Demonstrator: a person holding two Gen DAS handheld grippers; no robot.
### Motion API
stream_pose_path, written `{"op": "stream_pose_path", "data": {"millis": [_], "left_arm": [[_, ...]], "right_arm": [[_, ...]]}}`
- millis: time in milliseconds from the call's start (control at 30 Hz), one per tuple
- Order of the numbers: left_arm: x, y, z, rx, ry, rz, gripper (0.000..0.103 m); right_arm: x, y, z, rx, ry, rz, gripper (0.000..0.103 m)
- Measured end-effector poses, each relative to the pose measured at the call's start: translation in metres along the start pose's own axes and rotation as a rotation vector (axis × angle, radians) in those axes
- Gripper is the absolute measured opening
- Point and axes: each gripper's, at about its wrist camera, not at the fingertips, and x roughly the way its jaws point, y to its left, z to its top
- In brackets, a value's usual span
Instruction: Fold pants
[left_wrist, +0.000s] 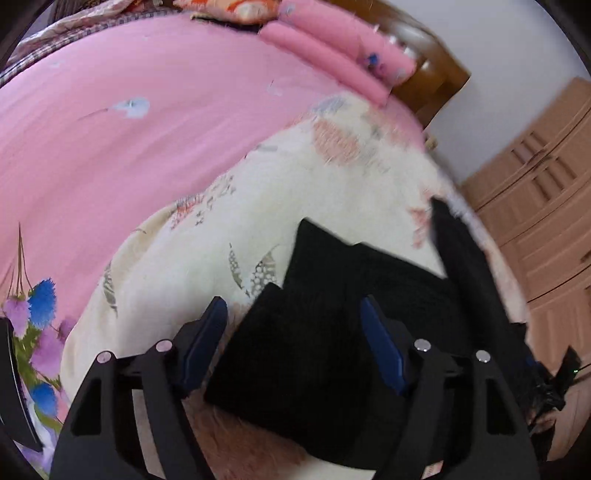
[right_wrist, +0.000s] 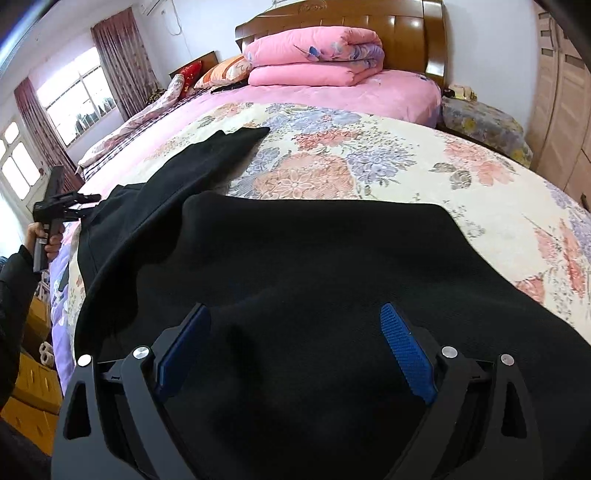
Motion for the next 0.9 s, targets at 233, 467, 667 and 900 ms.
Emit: {"op": "stream_pose_path", "data": {"millis": [233,467,667,900], "left_arm": [[0.014,-0.025,-0.008,0.198,0.049,0.019,0.045],[-0.021,-0.073,-0.012,0.391,-0.111,0.197,0.019],[-0.031,-0.056,0.001,0.351,-0.114,0.264,0.019],[-0.001,-0.036,-0.005,0.247,-0.151,0.636,0.094]], "right_arm": [[0.004,0.002,-0.004,0.021,0.005,0.008,0.090],[0.000,-0.002,-0.001,0.046,-0.007,-0.002,0.090],[-0.003,-0.011,-0.003,0.067,-0.016,-0.012,0.090],[-0.005,-0.014,-0.009,0.056,-0.006,-0.010,0.090]]}}
